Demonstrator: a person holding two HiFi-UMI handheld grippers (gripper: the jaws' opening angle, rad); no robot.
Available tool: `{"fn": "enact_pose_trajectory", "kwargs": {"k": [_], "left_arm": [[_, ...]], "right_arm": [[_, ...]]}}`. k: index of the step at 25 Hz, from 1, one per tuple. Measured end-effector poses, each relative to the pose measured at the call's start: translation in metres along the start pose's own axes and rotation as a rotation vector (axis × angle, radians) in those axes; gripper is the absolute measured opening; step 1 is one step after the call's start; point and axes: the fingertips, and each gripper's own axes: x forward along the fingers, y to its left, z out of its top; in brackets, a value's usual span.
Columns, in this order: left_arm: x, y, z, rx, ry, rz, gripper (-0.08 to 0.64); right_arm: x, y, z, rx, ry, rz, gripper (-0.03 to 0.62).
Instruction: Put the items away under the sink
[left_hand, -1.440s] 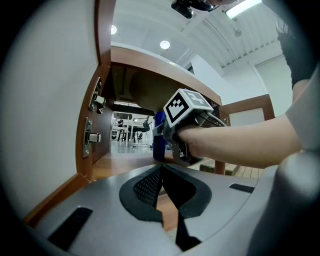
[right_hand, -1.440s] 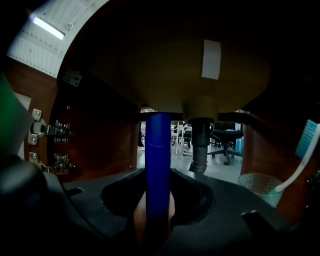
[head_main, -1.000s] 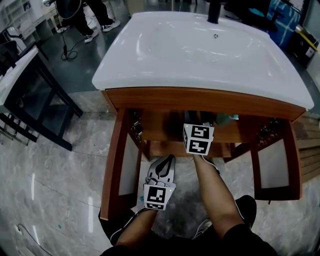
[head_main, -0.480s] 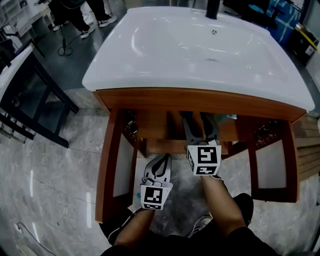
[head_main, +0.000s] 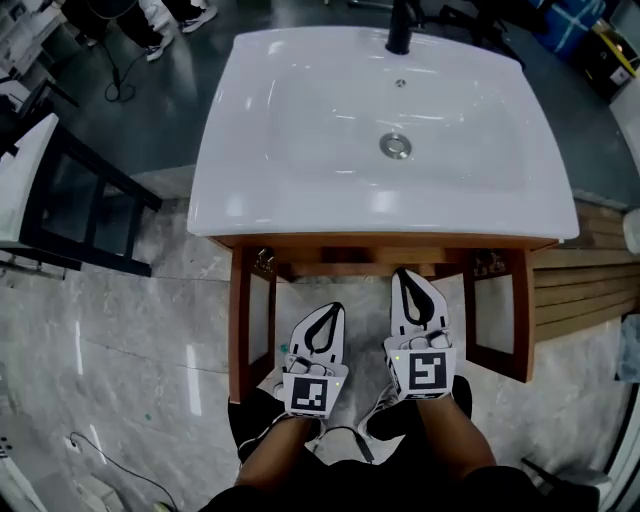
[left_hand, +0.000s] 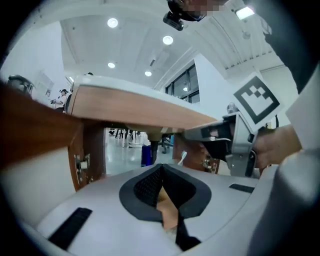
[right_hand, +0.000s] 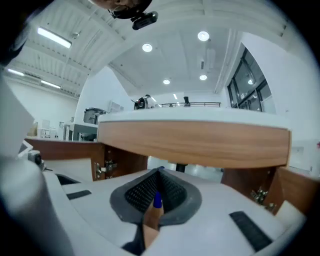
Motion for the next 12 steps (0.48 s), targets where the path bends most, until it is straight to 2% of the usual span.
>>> {"fn": "enact_pose_trajectory", "kwargs": {"k": [3, 8, 12], "left_arm": [[-0.022, -0.007, 0.071, -0.018, 0.019, -0.015, 0.021], [-0.056, -0.015, 0.196, 0.003, 0.014, -0.025, 0.021], [-0.082, -0.03, 0.282, 0.02, 0.054, -0.046, 0.021]], "right_arm": [[-0.044, 0.003, 0.052, 0.031, 0.036, 0.014, 0.02], [-0.092, 0.006, 0.135, 0.022, 0.181, 0.058, 0.02], [-0.124, -0.014, 0.219, 0.037, 0.151, 0.059, 0.02]]}}
